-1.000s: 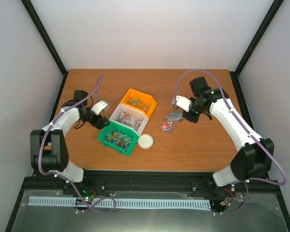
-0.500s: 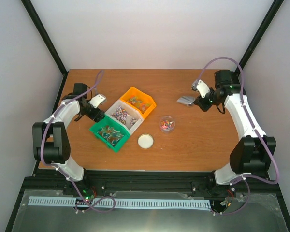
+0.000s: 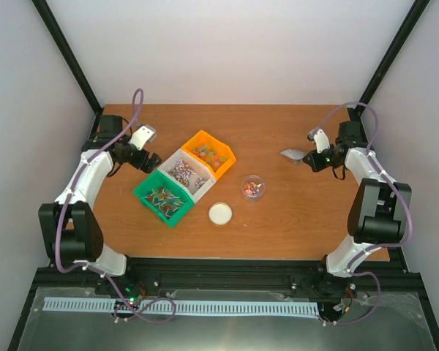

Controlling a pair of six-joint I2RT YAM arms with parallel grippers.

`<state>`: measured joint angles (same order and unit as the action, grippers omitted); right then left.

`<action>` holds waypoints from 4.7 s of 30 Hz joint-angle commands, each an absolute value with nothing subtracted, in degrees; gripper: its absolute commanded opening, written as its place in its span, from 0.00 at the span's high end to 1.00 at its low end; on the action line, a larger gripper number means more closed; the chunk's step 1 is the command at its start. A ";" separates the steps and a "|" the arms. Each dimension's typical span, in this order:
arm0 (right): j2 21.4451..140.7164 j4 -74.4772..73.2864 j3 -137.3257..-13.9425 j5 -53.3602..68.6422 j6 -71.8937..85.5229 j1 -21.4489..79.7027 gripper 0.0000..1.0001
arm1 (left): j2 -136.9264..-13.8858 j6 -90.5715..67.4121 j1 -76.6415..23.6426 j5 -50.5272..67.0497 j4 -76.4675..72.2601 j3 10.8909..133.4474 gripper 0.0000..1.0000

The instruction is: Pack the candies

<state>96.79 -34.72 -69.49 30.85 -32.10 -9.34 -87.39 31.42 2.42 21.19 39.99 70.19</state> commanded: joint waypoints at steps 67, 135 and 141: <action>103.04 -34.02 -71.32 6.57 -28.10 45.83 0.52 | -65.51 27.44 2.11 28.52 38.30 59.41 0.00; 104.81 -65.68 -82.77 66.57 -40.03 33.51 0.97 | -73.35 72.60 -34.99 40.76 56.52 68.52 0.22; 107.43 -70.65 -85.25 68.75 -43.58 33.57 0.97 | -76.01 65.97 -40.01 41.47 53.80 70.80 0.37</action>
